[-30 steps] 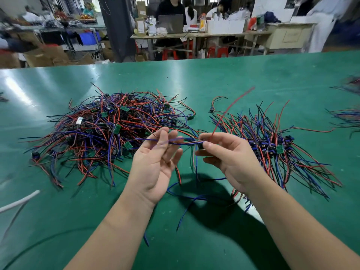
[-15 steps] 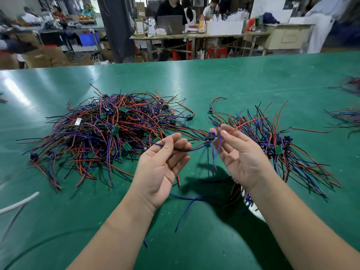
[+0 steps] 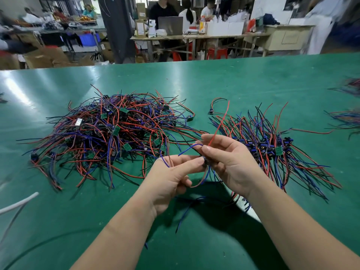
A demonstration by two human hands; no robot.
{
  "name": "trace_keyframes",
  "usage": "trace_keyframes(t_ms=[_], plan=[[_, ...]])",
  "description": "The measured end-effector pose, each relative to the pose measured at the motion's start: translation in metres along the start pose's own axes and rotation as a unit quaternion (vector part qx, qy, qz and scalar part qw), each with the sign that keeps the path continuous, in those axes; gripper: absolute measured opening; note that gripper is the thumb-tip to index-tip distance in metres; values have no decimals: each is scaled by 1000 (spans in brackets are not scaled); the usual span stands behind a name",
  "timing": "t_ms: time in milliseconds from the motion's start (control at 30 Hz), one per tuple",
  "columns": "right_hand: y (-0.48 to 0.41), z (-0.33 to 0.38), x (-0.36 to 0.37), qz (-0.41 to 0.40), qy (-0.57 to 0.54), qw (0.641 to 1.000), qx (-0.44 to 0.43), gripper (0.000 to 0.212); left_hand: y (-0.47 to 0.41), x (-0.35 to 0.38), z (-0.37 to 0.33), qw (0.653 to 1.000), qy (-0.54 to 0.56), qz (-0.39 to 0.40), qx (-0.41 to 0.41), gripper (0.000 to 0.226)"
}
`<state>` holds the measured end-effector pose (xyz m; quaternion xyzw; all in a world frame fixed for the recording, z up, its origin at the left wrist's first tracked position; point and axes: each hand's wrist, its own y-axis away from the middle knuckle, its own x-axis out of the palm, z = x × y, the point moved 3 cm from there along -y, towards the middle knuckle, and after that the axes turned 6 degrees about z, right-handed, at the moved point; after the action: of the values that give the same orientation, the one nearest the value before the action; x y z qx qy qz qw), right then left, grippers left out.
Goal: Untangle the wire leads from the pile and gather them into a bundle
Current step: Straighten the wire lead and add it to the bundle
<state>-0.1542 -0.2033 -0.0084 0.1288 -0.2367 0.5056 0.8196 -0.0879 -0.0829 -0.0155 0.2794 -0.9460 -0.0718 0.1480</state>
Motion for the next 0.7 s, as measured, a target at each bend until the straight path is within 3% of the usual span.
trace_keyframes(t_ms=[167,300,400,500,600,700], plan=[[-2,-2,1,-12,6,1000,6,13,0,-2,3,1000,12,-2,-17,32],[-7,8,-12,-77,-3,997,20,48,-1,-5,-4,996,79,-17,20,17],[-6,17,-29,-110,116,986,39,40,-1,-12,-13,975,203,-18,84,19],[-2,15,-26,-29,272,959,68,22,1,-17,-19,972,205,-52,106,24],[3,7,-9,47,245,968,42,16,2,-16,-16,986,105,-94,92,23],[4,1,-1,72,200,977,17,21,4,-9,-13,990,50,-99,92,20]])
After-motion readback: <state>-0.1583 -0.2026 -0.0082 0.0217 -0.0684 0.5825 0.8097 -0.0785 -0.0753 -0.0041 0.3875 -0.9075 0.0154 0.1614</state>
